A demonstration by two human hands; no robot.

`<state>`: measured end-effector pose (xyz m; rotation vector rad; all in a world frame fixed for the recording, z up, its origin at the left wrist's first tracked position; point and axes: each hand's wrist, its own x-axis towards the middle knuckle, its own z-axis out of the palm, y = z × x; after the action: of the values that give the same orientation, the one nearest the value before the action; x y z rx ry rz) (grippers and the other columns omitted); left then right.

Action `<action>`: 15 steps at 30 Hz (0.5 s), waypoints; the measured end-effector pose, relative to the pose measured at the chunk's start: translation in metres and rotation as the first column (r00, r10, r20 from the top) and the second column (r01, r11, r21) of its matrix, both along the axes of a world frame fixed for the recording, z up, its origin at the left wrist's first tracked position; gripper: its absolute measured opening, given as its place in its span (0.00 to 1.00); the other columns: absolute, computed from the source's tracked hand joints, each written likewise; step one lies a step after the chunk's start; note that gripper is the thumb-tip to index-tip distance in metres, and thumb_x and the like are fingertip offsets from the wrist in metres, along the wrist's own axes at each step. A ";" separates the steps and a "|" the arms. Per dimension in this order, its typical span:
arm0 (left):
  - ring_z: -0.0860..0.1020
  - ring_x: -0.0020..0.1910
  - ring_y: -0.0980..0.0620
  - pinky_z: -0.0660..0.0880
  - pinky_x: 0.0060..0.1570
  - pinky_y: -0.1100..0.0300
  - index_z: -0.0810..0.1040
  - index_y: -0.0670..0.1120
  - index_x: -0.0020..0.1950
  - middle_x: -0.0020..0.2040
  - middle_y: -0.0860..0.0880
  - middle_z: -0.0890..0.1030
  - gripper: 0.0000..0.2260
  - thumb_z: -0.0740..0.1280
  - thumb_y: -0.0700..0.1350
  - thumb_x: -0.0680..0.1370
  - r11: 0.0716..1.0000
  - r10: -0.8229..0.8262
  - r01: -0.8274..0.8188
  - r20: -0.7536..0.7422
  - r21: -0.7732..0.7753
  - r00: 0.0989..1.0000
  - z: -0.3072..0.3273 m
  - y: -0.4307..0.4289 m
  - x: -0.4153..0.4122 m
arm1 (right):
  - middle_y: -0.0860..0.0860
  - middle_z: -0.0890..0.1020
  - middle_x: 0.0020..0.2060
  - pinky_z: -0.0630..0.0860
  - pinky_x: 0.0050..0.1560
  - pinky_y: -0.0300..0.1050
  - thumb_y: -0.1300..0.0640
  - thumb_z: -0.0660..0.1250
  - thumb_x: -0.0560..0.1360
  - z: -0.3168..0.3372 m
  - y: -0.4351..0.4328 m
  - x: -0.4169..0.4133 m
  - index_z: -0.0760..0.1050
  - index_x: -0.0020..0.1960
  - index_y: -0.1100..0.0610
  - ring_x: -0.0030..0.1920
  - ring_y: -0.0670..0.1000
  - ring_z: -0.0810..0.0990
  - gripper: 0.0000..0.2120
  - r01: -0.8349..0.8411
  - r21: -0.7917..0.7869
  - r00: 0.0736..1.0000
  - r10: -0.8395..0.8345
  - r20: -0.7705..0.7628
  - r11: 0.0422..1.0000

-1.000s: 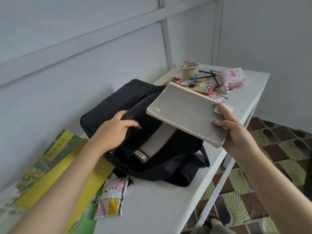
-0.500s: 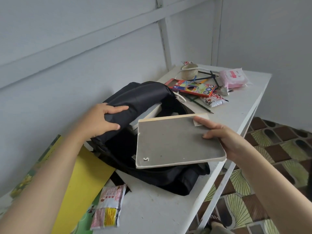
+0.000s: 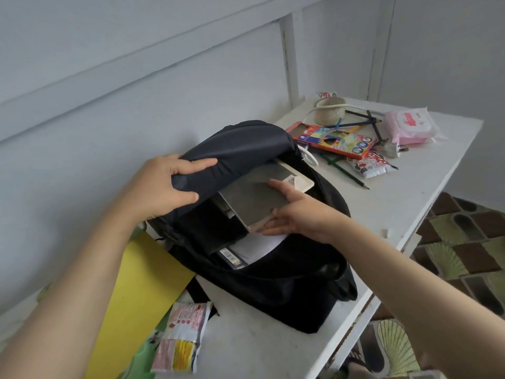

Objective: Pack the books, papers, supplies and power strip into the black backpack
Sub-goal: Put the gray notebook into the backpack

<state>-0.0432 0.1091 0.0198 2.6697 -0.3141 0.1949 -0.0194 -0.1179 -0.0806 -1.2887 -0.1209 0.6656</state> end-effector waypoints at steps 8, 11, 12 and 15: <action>0.71 0.36 0.72 0.63 0.38 0.79 0.75 0.61 0.61 0.35 0.58 0.70 0.28 0.73 0.34 0.69 1.000 0.026 -0.026 -0.015 0.003 1.000 0.003 -0.002 0.000 | 0.62 0.80 0.38 0.81 0.36 0.44 0.73 0.52 0.79 -0.007 0.028 0.033 0.50 0.76 0.48 0.29 0.52 0.83 0.32 -0.040 -0.126 0.994 0.052 0.099 0.991; 0.71 0.37 0.71 0.63 0.38 0.79 0.75 0.62 0.60 0.35 0.65 0.73 0.28 0.73 0.34 0.69 1.000 0.031 -0.031 -0.023 -0.005 0.999 0.003 -0.001 0.001 | 0.58 0.81 0.34 0.80 0.28 0.45 0.67 0.56 0.80 -0.011 0.036 0.038 0.53 0.74 0.47 0.26 0.51 0.81 0.28 0.020 -0.248 0.985 0.023 0.170 0.968; 0.72 0.38 0.70 0.63 0.39 0.80 0.75 0.63 0.59 0.35 0.64 0.73 0.28 0.73 0.34 0.69 0.999 0.039 -0.039 -0.025 -0.012 0.999 0.003 0.000 0.002 | 0.57 0.81 0.34 0.78 0.27 0.44 0.63 0.60 0.79 -0.013 0.037 0.037 0.56 0.73 0.48 0.27 0.52 0.81 0.26 0.121 -0.350 0.963 -0.024 0.268 0.929; 0.73 0.41 0.68 0.63 0.40 0.81 0.76 0.63 0.59 0.36 0.62 0.74 0.28 0.73 0.34 0.69 0.998 0.056 -0.057 -0.037 -0.022 0.998 0.003 0.001 0.003 | 0.56 0.79 0.51 0.72 0.41 0.44 0.52 0.64 0.77 -0.025 0.035 0.018 0.65 0.69 0.52 0.50 0.56 0.79 0.22 0.537 -0.621 0.707 0.097 0.701 0.571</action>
<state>-0.0405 0.1101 0.0224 2.6582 -0.2238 0.1661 -0.0010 -0.0829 -0.1052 -2.3767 -0.2498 -0.1059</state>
